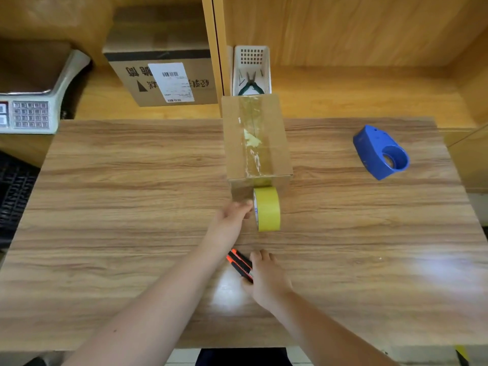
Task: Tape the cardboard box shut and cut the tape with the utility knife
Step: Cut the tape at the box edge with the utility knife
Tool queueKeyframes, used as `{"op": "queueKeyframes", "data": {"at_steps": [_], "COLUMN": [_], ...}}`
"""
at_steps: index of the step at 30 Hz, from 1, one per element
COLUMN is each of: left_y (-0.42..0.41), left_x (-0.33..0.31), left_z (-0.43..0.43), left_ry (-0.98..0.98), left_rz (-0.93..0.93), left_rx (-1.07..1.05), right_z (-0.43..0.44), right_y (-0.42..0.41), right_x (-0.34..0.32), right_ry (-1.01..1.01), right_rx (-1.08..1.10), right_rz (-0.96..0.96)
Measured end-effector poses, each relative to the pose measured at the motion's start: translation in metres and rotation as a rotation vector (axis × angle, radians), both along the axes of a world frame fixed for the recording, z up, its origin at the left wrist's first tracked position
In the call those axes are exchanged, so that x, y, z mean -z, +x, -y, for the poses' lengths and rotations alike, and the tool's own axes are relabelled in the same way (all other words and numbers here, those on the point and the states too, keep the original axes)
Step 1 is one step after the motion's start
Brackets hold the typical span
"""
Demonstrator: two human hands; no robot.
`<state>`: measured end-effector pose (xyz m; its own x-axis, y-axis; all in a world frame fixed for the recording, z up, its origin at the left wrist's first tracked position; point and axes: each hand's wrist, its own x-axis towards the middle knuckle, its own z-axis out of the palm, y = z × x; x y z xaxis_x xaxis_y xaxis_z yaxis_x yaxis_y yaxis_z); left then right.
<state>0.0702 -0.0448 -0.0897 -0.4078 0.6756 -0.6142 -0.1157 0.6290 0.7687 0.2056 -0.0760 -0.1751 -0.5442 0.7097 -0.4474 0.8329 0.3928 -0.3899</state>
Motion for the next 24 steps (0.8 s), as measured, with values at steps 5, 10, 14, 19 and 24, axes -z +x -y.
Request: {"op": "queueKeyframes", "data": {"at_steps": [5, 10, 14, 19, 24], "left_y": [0.011, 0.019, 0.02, 0.02, 0.02], "left_x": [-0.004, -0.005, -0.001, -0.005, -0.009], "left_z": [-0.011, -0.019, -0.015, -0.006, 0.001], "left_ry": [-0.049, -0.043, 0.02, 0.045, 0.066], "left_rz": [0.062, 0.055, 0.054, 0.067, 0.081], "left_rx": [-0.058, 0.001, -0.008, 0.015, 0.006], "right_z": [-0.011, -0.047, -0.082, -0.117, -0.142], "right_y": [0.041, 0.108, 0.144, 0.142, 0.117], "right_x": [-0.011, -0.029, -0.056, -0.1, -0.139], "right_ry": [-0.188, -0.164, -0.142, 0.052, 0.069], "right_rx": [0.231, 0.251, 0.375, 0.496, 0.211], "right_rz": [-0.199, -0.174, -0.24, -0.527, -0.488]}}
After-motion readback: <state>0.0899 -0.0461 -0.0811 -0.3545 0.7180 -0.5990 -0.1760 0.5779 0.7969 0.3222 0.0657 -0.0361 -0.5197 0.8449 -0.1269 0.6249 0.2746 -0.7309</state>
